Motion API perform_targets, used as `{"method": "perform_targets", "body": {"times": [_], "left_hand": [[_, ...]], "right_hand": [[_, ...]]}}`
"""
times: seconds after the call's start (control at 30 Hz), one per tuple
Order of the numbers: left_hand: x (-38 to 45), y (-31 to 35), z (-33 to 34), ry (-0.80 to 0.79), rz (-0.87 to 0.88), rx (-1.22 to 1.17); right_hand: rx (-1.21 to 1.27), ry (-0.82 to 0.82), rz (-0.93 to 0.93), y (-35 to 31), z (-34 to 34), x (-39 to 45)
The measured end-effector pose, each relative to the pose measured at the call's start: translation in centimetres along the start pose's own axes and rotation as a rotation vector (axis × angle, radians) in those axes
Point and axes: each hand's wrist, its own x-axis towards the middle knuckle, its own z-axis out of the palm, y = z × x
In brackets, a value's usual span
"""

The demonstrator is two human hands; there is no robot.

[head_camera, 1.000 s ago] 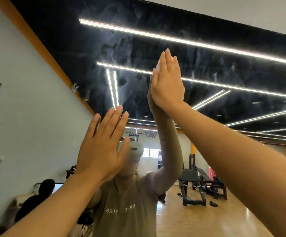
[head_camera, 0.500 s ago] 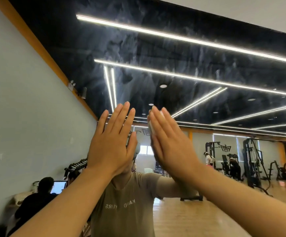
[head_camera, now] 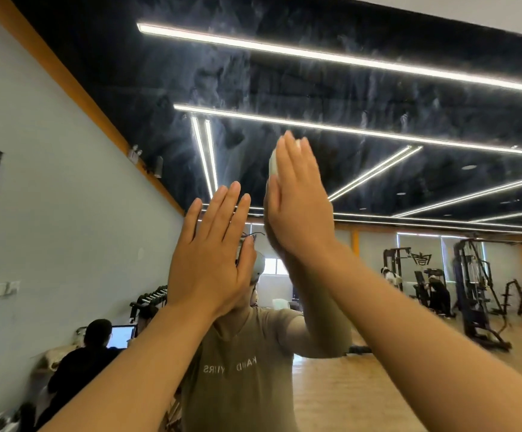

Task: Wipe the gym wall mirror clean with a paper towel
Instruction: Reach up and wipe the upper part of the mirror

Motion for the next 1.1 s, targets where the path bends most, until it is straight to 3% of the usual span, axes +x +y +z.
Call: {"method": "perform_targets", "body": {"times": [0.23,0.47,0.57,0.67,0.9,1.0,1.1], "left_hand": [[0.1,0.2,-0.5,-0.083,-0.014,-0.003],[-1.7,1.5,-2.6,-0.151,-0.036,0.038],[-5.7,3.4,-3.9,-0.199,-0.104,-0.029],[-9.1,5.5,-4.5,-0.254,-0.259,-0.129],[-11.7,7.4,-2.6,-0.307,-0.272,0.009],[-11.7,7.4,-2.2,-0.291,-0.252,0.056],[-11.8,7.4,-1.9,-0.267,-0.250,0.065]], "right_hand": [[-0.027,-0.080,-0.099,0.1,0.1,-13.6],[-0.110,-0.216,-0.229,0.8,-1.4,-18.3],[-0.144,-0.217,-0.294,2.3,-1.7,-17.1],[-0.098,-0.168,-0.159,3.5,-2.0,-13.1],[-0.109,-0.077,0.135,5.3,-3.4,1.7],[-0.052,-0.062,0.132,5.2,-3.2,2.2],[0.018,-0.018,0.025,4.4,-2.6,-2.5]]}}
